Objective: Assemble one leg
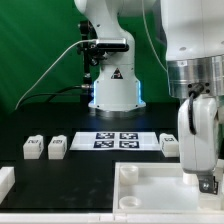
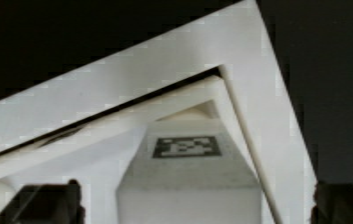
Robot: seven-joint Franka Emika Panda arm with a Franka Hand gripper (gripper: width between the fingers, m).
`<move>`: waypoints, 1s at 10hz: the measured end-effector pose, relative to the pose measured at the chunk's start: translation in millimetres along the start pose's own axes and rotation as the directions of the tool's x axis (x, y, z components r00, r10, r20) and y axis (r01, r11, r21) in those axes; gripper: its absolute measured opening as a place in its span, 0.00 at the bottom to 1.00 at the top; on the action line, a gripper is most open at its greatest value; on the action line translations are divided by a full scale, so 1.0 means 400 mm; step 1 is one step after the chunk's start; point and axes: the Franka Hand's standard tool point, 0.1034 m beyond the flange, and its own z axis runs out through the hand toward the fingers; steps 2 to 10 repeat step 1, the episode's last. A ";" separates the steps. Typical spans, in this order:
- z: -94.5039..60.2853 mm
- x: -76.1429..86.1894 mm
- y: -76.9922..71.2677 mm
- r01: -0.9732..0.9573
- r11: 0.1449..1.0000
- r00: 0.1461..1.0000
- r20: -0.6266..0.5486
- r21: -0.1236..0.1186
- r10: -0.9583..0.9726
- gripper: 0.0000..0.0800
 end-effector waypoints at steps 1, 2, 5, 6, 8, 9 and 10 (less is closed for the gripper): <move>0.000 0.000 0.000 0.001 1.000 1.000 0.000 0.000 -0.001 0.81; 0.000 0.000 0.000 0.001 1.000 1.000 0.000 0.000 -0.001 0.81; 0.000 0.000 0.000 0.001 1.000 1.000 0.000 0.000 -0.001 0.81; 0.000 0.000 0.000 0.001 1.000 1.000 0.000 0.000 -0.001 0.81; 0.000 0.000 0.000 0.001 1.000 1.000 0.000 0.000 -0.001 0.81; 0.000 0.000 0.000 0.001 1.000 1.000 0.000 0.000 -0.001 0.81; 0.000 0.000 0.000 0.001 1.000 1.000 0.000 0.000 -0.001 0.81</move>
Offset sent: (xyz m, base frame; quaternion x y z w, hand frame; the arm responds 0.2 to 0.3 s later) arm 0.0000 0.0000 0.0000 0.0000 0.0000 0.0000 1.0000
